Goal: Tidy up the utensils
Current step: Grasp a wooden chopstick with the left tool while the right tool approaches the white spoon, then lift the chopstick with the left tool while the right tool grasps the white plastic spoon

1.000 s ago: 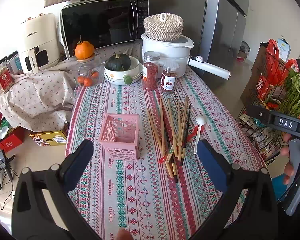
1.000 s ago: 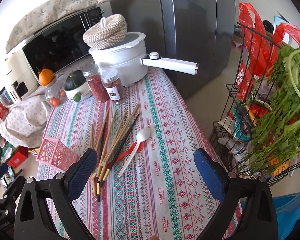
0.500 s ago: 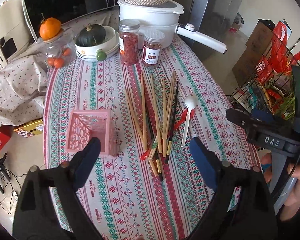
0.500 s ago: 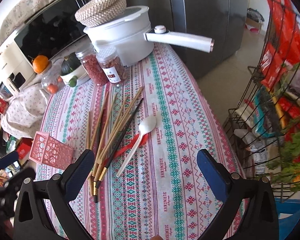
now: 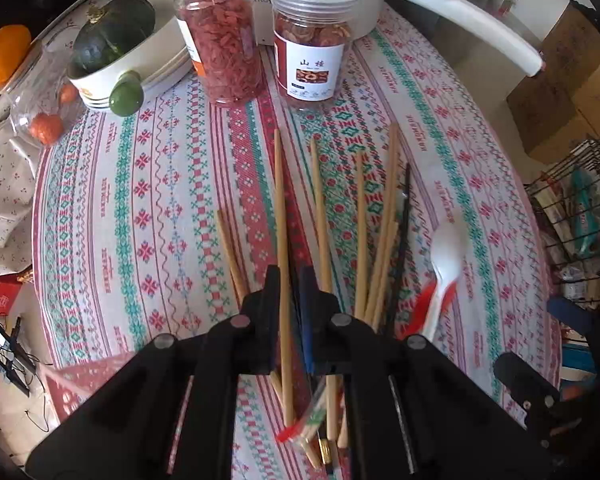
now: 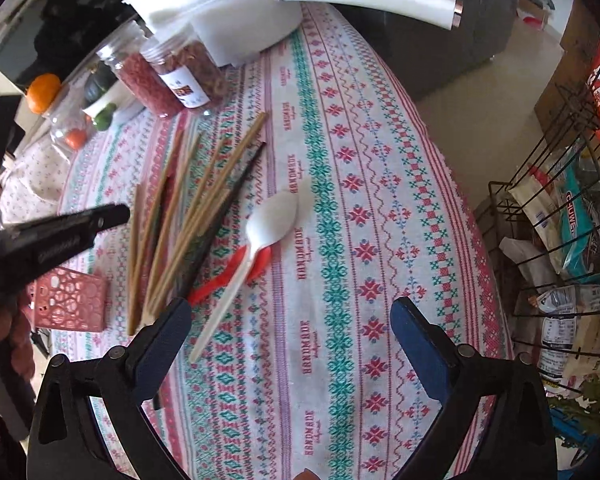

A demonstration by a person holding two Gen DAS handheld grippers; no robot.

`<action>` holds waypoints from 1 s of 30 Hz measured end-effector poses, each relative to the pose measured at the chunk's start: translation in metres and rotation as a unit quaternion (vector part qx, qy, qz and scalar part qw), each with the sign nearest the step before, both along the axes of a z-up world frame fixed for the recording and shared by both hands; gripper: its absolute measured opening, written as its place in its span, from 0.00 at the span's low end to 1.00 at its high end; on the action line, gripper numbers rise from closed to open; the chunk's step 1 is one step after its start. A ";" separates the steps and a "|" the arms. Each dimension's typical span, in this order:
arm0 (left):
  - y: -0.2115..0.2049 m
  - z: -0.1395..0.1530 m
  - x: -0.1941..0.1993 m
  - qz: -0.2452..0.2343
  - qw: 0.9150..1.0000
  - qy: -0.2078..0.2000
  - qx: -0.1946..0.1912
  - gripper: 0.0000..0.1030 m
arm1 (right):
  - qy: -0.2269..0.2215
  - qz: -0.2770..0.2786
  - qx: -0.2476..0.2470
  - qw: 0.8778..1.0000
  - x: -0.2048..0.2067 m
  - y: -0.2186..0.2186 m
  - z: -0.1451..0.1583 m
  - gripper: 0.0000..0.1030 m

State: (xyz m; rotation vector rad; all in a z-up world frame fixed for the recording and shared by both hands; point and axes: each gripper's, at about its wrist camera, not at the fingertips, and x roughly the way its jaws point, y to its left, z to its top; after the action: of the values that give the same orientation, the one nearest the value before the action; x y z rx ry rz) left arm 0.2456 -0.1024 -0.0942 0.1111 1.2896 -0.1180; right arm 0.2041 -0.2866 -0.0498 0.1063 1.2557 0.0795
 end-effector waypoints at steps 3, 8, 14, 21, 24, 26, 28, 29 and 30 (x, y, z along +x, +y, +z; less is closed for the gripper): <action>0.002 -0.016 0.022 0.016 1.000 0.012 0.005 0.10 | 0.008 -0.003 0.000 1.000 0.002 -0.003 -0.002 0.93; 0.003 -0.033 0.042 0.029 0.999 0.031 0.007 0.10 | 0.013 0.000 0.005 1.000 0.006 -0.003 -0.006 0.85; -0.006 -0.027 0.049 0.017 0.999 0.034 0.006 0.07 | 0.024 -0.004 0.008 1.000 0.012 0.000 -0.015 0.79; -0.006 0.001 0.030 0.002 1.000 -0.008 -0.020 0.07 | 0.031 -0.002 0.035 0.999 0.018 0.007 -0.019 0.72; -0.006 0.041 0.000 -0.013 0.997 -0.050 -0.048 0.06 | 0.033 -0.001 0.042 0.999 0.020 0.007 -0.024 0.61; -0.003 0.067 -0.025 -0.024 0.994 -0.081 -0.069 0.06 | 0.039 -0.008 0.047 0.998 0.023 0.003 -0.031 0.51; 0.000 0.090 -0.052 -0.038 0.989 -0.118 -0.082 0.06 | 0.037 -0.010 0.048 0.998 0.025 0.003 -0.034 0.46; 0.003 0.100 -0.066 -0.044 0.986 -0.136 -0.088 0.06 | 0.033 -0.012 0.047 0.998 0.027 0.003 -0.036 0.45; 0.009 0.107 -0.075 -0.047 0.983 -0.149 -0.097 0.06 | 0.032 -0.015 0.047 0.998 0.029 0.004 -0.036 0.45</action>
State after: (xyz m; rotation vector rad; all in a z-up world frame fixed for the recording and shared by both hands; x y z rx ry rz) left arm 0.1703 -0.0932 0.0130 0.0213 0.9674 -0.2967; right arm 0.2330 -0.2825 -0.0861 0.2110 1.3134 0.1106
